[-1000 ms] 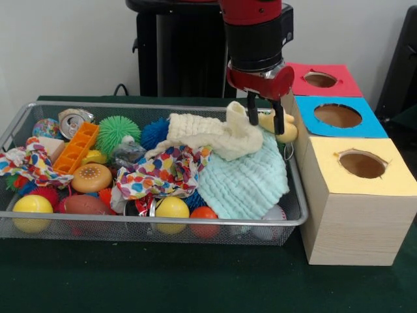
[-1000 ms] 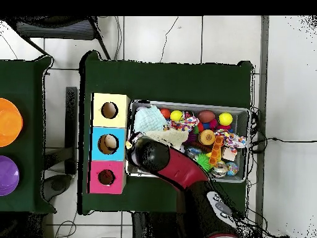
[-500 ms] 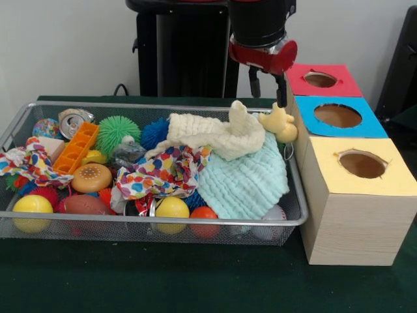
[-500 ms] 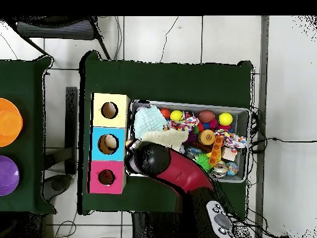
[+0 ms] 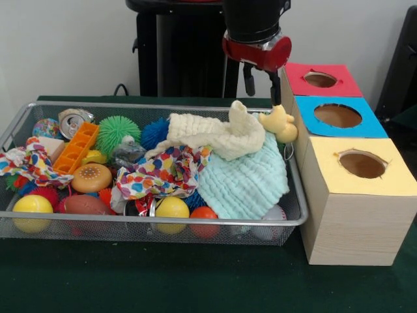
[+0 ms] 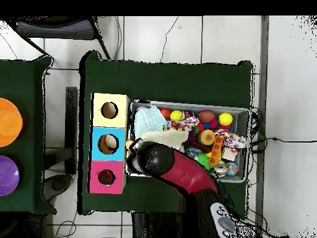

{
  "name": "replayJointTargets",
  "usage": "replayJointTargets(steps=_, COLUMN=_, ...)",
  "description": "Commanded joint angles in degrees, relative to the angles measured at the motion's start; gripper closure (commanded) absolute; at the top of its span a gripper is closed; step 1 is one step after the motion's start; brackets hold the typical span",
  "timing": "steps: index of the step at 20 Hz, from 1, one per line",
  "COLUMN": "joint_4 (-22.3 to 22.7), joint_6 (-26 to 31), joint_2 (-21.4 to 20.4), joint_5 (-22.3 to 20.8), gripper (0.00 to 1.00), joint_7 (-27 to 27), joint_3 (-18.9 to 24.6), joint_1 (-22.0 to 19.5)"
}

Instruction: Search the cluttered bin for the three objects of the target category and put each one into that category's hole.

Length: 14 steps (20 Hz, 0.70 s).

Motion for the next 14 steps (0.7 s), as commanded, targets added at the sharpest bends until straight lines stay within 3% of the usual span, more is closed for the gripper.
replayJointTargets(steps=1, joint_4=-1.22, joint_6=-4.82, joint_2=3.03, joint_5=1.73, gripper=0.0, joint_7=5.86, joint_3=5.1, joint_1=-2.71)
replayJointTargets(steps=10, joint_4=2.58, joint_6=-8.14, joint_2=3.49, joint_5=2.17, gripper=0.0, joint_7=7.07, joint_3=7.73, joint_1=-3.8)
replayJointTargets(steps=14, joint_4=4.98, joint_6=-7.87, joint_2=1.05, joint_5=3.47, gripper=0.0, joint_7=8.59, joint_3=8.39, joint_1=-3.63)
